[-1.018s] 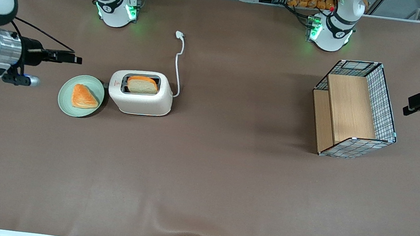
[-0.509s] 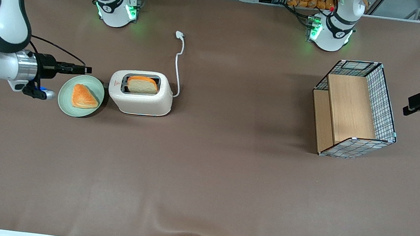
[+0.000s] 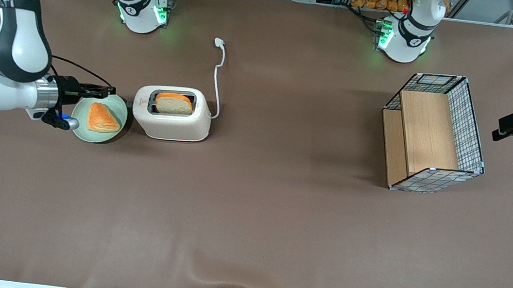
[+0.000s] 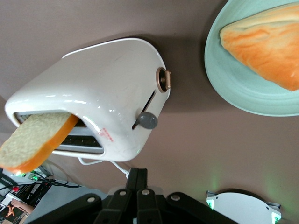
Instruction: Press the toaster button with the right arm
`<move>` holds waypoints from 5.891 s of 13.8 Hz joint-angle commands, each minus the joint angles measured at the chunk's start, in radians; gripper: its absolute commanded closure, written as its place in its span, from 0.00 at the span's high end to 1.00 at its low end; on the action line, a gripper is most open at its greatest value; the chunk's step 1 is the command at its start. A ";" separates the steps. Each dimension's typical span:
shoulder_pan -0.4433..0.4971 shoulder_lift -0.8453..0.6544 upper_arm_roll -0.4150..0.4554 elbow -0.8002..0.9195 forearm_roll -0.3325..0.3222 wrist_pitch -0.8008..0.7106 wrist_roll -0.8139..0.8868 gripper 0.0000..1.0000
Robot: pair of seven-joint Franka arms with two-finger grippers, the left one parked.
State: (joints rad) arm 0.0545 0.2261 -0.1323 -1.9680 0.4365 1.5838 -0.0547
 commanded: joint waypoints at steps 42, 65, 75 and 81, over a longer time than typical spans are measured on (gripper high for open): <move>-0.021 0.129 -0.007 0.284 -0.069 0.005 -0.099 1.00; -0.025 -0.225 -0.006 0.472 -0.409 -0.180 -0.004 1.00; -0.025 -0.229 -0.006 0.485 -0.456 -0.211 0.055 1.00; -0.025 -0.228 -0.006 0.485 -0.452 -0.215 0.053 1.00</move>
State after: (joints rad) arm 0.0388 0.0006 -0.1495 -1.4986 0.0004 1.3863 -0.0163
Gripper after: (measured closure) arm 0.000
